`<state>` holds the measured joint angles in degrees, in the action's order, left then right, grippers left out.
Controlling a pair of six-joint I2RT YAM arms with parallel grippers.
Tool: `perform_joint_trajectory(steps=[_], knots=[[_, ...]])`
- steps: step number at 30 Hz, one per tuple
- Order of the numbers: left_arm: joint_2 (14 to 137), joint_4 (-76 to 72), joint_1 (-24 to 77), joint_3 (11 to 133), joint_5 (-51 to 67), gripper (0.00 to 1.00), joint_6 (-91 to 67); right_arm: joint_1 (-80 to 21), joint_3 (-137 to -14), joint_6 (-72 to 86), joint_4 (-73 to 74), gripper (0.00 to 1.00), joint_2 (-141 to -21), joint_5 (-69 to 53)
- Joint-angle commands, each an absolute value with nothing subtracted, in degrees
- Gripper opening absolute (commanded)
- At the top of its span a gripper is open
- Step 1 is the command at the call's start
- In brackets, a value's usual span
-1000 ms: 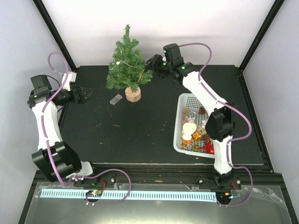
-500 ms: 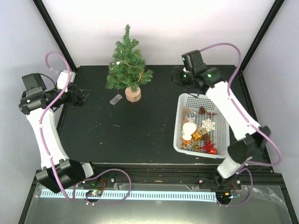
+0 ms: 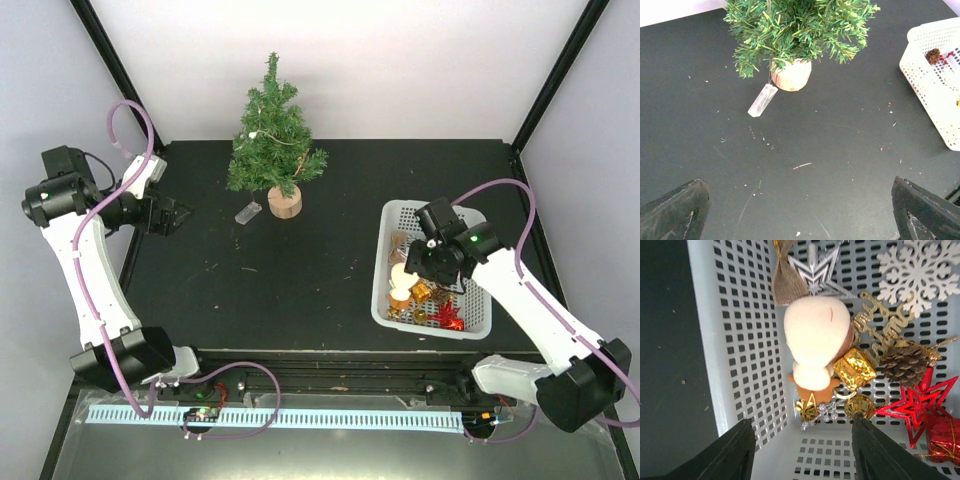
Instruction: Decorate the small christmas tree
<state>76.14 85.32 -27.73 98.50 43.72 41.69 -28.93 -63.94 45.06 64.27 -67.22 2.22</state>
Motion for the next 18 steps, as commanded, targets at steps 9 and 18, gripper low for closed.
perform_joint_trajectory(steps=[9,18], knots=[[77.51,88.86,-24.11,102.2,41.2,0.99,42.41,-28.64,-64.36,43.7,63.39,0.5,-75.19,0.27],[79.15,86.14,-20.47,101.88,40.99,0.99,34.89,-16.91,-59.9,37.63,61.41,0.48,-79.05,-4.58]])
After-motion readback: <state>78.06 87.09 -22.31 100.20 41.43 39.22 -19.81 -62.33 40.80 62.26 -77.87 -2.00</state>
